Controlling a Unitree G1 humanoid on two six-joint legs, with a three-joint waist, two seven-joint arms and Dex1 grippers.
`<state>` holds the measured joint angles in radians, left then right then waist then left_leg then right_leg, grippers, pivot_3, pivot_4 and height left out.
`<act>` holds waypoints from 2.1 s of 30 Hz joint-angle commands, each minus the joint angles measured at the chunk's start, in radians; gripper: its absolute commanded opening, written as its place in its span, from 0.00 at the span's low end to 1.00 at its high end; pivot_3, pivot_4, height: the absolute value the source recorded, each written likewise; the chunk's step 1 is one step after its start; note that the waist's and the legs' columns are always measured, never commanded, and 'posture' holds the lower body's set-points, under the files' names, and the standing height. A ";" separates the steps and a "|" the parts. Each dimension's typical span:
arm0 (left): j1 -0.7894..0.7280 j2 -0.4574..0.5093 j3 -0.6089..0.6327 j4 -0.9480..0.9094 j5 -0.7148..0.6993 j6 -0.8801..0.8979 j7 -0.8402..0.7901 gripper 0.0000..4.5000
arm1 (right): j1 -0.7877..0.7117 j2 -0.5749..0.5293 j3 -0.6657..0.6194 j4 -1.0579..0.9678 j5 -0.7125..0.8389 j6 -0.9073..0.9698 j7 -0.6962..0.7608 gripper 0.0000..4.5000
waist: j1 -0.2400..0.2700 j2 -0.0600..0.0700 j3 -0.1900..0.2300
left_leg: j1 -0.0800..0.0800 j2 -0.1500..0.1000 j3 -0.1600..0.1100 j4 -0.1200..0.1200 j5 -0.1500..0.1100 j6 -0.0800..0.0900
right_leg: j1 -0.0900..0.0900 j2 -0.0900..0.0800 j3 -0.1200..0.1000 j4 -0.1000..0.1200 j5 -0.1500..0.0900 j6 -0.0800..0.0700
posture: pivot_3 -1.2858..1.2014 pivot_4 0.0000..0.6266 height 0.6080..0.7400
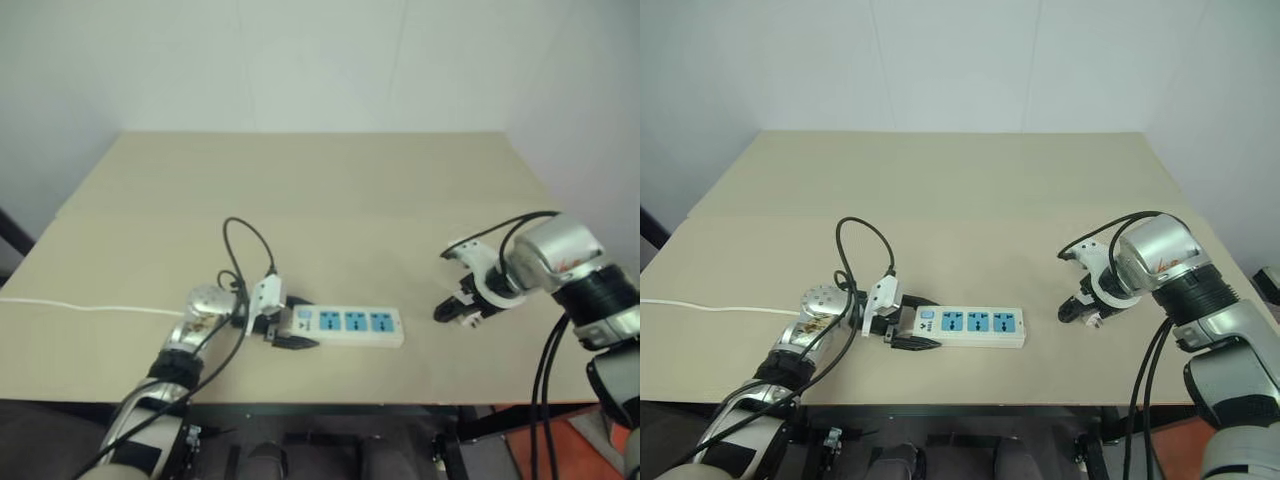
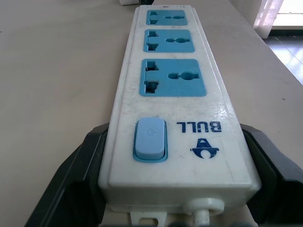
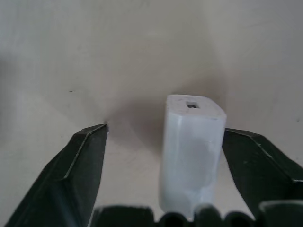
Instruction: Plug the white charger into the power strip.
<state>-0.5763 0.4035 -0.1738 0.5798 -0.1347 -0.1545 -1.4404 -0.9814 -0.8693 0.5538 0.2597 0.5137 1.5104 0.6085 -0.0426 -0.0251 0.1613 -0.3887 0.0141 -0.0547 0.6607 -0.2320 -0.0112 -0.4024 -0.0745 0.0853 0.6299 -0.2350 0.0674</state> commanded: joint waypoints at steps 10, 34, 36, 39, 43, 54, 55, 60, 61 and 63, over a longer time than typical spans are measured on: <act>0.000 0.015 -0.028 0.027 0.014 0.002 0.000 0.74 | 0.081 0.008 -0.138 -0.156 -0.114 -0.198 0.065 0.25 | -0.003 -0.003 -0.003 | 0.001 0.001 0.000 0.000 0.000 0.000 | 0.000 0.001 0.000 0.000 -0.001 0.002 | 0.52 0.24 1.00; -0.042 0.038 -0.032 0.071 0.012 0.021 -0.005 0.74 | 0.533 0.603 -0.426 -0.408 -0.106 -1.197 0.187 0.25 | -0.004 0.003 0.001 | 0.000 0.002 -0.001 -0.001 0.000 0.000 | -0.001 0.004 0.001 0.001 -0.001 0.003 | 0.52 0.24 1.00; -0.035 0.038 -0.035 0.062 0.013 0.023 -0.001 0.74 | 0.534 0.622 -0.401 -0.376 -0.108 -1.226 0.222 0.25 | -0.003 0.003 0.001 | 0.000 0.002 -0.001 -0.001 0.000 0.000 | -0.002 0.004 0.001 0.001 0.002 -0.002 | 0.52 0.24 1.00; -0.026 0.036 -0.040 0.051 0.015 0.024 0.002 0.74 | 0.549 0.633 -0.357 -0.318 -0.136 -1.269 0.262 0.25 | -0.003 0.003 0.001 | 0.000 0.002 -0.001 -0.001 0.000 0.000 | -0.002 0.004 0.001 0.001 0.002 -0.002 | 0.52 0.24 1.00; -0.023 0.036 -0.044 0.044 0.016 0.027 0.004 0.74 | 0.555 0.643 -0.339 -0.251 -0.150 -1.301 0.294 0.25 | -0.003 0.003 0.001 | 0.000 0.002 -0.001 -0.001 0.000 0.000 | -0.002 0.004 0.001 0.001 0.002 -0.001 | 0.52 0.24 1.00; -0.034 0.038 -0.046 0.058 0.019 0.019 0.001 0.74 | 0.546 0.641 -0.337 -0.123 -0.210 -1.381 0.319 0.25 | -0.003 0.003 0.001 | 0.001 0.002 -0.001 -0.001 0.000 0.000 | -0.001 0.004 0.001 0.001 0.001 -0.001 | 0.52 0.24 1.00; -0.033 0.039 -0.046 0.059 0.019 0.017 0.000 0.74 | 0.549 0.635 -0.341 -0.122 -0.210 -1.385 0.323 0.25 | -0.003 0.003 0.001 | 0.001 0.002 -0.001 -0.001 0.000 0.000 | -0.001 0.004 0.001 0.001 0.001 -0.001 | 0.52 0.24 1.00; -0.034 0.044 -0.044 0.068 0.020 0.009 -0.001 0.74 | 0.577 0.605 -0.352 -0.143 -0.202 -1.386 0.340 0.25 | -0.003 0.003 0.001 | 0.001 0.002 -0.001 -0.001 0.000 0.000 | -0.001 0.004 0.001 0.001 0.001 -0.001 | 0.52 0.24 1.00; -0.035 0.044 -0.044 0.069 0.020 0.009 -0.001 0.74 | 0.580 0.601 -0.353 -0.143 -0.202 -1.386 0.341 0.25 | -0.003 0.003 0.001 | 0.001 0.002 -0.001 -0.001 0.000 0.000 | -0.001 0.004 0.001 0.001 0.001 -0.001 | 0.52 0.24 1.00; -0.035 0.045 -0.045 0.071 0.019 0.008 -0.001 0.74 | 0.585 0.593 -0.353 -0.143 -0.202 -1.385 0.345 0.25 | -0.002 0.003 0.001 | 0.001 0.002 -0.001 -0.001 0.000 0.000 | -0.001 0.004 0.001 0.001 0.001 -0.001 | 0.52 0.24 1.00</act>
<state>-0.6204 0.4265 -0.2068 0.6239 -0.1469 -0.1549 -1.4433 -0.4150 -0.2575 0.2143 0.1257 0.3167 0.1313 0.9398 -0.0450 -0.0222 0.1625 -0.3882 0.0162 -0.0559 0.6598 -0.2318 -0.0107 -0.4035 -0.0703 0.0866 0.6309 -0.2339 0.0665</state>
